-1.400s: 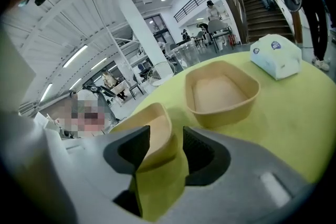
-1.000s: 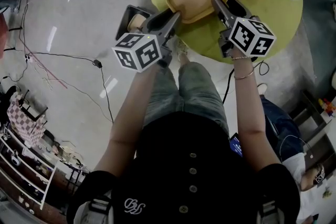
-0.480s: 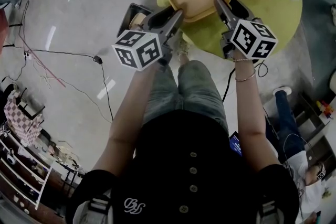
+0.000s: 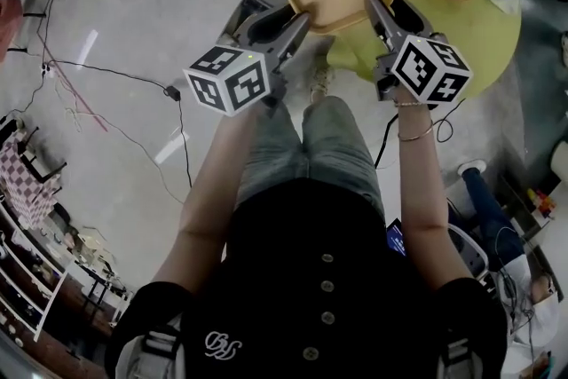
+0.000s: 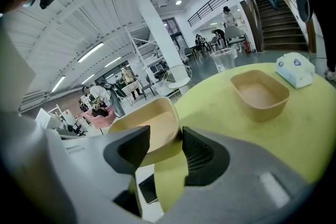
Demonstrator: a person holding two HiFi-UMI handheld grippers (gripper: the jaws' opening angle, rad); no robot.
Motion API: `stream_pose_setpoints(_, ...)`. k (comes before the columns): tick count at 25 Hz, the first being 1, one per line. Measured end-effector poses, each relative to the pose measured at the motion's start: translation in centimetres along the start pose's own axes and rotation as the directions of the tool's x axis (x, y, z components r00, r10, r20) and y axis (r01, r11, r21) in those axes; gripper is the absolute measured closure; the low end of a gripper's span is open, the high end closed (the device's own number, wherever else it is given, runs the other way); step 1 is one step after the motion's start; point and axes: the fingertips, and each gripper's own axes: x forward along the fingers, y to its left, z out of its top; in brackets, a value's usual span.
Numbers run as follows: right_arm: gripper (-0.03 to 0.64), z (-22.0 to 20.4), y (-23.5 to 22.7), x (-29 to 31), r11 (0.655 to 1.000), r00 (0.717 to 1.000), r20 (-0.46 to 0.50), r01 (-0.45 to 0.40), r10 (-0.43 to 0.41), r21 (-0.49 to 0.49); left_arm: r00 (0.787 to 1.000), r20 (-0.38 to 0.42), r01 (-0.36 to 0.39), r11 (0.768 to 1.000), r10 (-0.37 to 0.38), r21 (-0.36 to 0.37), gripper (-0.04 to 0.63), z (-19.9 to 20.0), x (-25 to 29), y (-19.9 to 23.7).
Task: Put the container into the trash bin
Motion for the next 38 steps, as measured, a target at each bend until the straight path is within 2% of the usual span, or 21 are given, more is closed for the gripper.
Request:
stream_pose_setpoints(9,0.43,-2.5,9.2,3.1,0.996,0.997,-0.031,-0.071,0.069,-0.055,0.995,0.075,-0.062,0.998,0.062,-0.01,0.48,1.0,-8.6,4.8)
stream_pose_setpoints(14,0.43,-5.2,13.2,4.4,0.992,0.994,-0.064,-0.097,0.093,-0.078,0.983,0.135,-0.12,0.991,0.126,-0.051,0.48,0.7,-12.7,7.4)
stream_pose_setpoints(20,0.43,-8.1,17.0,5.8,0.988,0.987,-0.106,-0.129,0.119,-0.087,0.976,0.145,-0.154,0.985,0.165,-0.082,0.48,-0.7,-16.8,10.1)
stream_pose_setpoints(26,0.43,-10.6,19.9,8.1,0.982,0.979,-0.16,-0.144,0.123,-0.126,0.965,0.155,-0.189,0.971,0.211,-0.149,0.48,-2.6,-19.6,13.2)
stream_pose_setpoints(32,0.43,-14.1,21.8,10.9,0.981,0.968,-0.218,-0.151,0.121,-0.122,0.96,0.14,-0.212,0.955,0.244,-0.206,0.48,-5.3,-21.7,16.8)
stream_pose_setpoints(38,0.414,-16.8,21.1,11.8,0.97,0.947,-0.297,-0.177,0.121,-0.169,0.954,0.107,-0.244,0.935,0.279,-0.257,0.48,-8.1,-21.4,17.6)
